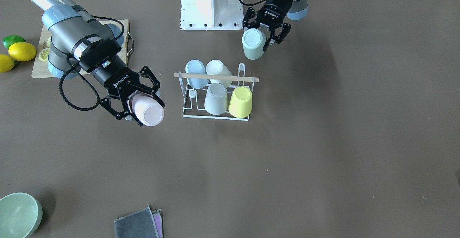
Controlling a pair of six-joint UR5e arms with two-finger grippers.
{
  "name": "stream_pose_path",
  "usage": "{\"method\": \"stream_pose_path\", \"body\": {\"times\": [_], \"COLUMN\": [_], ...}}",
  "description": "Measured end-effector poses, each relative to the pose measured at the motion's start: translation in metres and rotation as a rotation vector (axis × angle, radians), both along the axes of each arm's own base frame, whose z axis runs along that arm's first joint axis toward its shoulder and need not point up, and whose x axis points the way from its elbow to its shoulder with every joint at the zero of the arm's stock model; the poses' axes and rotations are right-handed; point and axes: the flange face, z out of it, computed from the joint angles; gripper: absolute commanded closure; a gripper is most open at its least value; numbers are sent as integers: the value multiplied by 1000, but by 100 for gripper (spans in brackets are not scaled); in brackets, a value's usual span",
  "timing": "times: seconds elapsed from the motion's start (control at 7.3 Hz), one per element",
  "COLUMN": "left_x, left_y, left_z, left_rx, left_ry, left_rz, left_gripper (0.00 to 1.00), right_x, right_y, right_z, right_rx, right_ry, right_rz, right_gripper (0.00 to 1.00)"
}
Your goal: Place cup on cup holder
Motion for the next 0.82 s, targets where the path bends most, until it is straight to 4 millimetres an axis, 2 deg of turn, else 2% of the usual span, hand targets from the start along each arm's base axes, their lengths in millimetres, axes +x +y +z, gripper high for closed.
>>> {"method": "stream_pose_path", "body": {"times": [0.27,0.55,0.82], "left_x": [14,12,15], "left_y": [-5,-15,-22], "left_z": [-6,-6,0], "left_rx": [1,1,-1], "left_ry": [0,-2,-17], "left_rz": [-7,-26,-40], "left_gripper": [51,50,50], "right_x": [-16,-35,-51], "right_y": [2,-5,11], "right_z": [7,13,6], "right_rx": [17,38,59], "right_ry": [-62,-126,-187], "right_rz": [51,88,80], "right_gripper": [100,100,100]}}
